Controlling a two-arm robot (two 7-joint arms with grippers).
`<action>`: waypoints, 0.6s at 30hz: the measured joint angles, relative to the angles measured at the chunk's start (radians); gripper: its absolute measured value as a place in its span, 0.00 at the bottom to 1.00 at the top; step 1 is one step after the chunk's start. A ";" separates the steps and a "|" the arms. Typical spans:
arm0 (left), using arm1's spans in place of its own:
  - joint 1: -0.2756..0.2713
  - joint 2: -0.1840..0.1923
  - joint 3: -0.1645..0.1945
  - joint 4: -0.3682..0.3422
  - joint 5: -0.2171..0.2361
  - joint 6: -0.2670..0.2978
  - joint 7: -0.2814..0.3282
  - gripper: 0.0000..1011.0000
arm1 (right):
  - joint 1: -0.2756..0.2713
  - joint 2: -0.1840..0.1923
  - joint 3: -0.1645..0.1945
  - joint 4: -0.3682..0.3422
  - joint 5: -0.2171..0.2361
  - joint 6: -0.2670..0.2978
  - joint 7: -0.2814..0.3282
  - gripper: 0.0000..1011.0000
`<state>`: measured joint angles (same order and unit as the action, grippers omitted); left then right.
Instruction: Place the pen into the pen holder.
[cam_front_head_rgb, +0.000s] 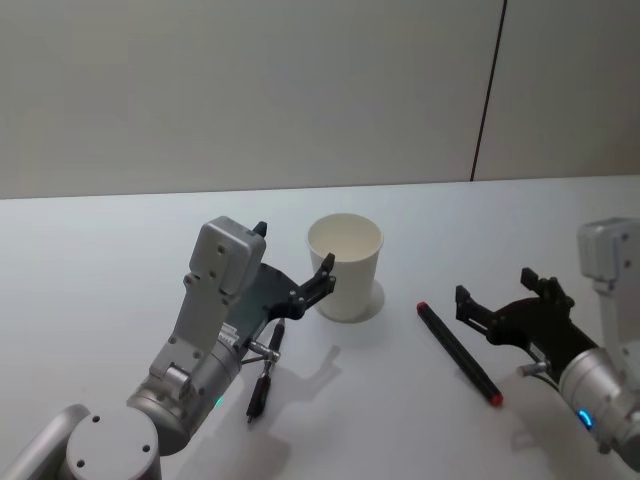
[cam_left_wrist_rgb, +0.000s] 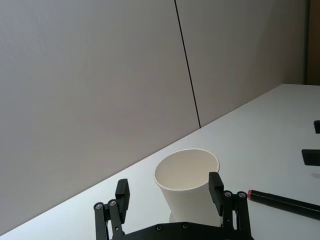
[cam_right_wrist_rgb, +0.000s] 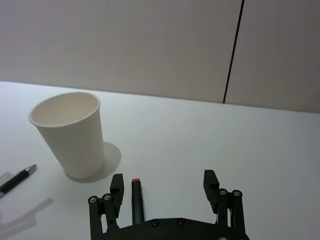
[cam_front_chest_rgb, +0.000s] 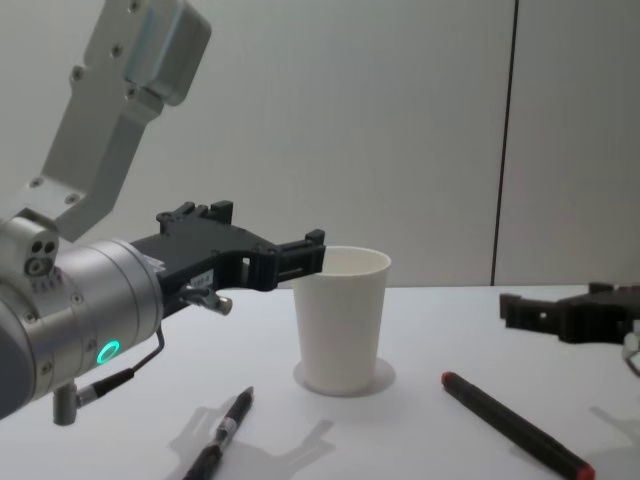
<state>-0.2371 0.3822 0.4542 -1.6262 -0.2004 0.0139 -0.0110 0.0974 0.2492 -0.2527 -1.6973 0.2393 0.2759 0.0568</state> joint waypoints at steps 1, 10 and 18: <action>0.000 0.000 0.000 0.000 0.000 0.000 0.000 0.99 | 0.011 -0.004 0.000 0.012 0.000 0.019 0.008 0.99; 0.000 0.000 0.000 0.000 0.000 0.000 0.000 0.99 | 0.082 -0.028 0.003 0.089 -0.004 0.104 0.065 0.99; 0.000 0.000 0.000 0.000 0.000 0.000 0.000 0.99 | 0.134 -0.057 -0.008 0.141 -0.019 0.171 0.098 0.99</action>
<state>-0.2371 0.3821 0.4542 -1.6262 -0.2004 0.0139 -0.0109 0.2309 0.1922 -0.2609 -1.5558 0.2207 0.4467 0.1544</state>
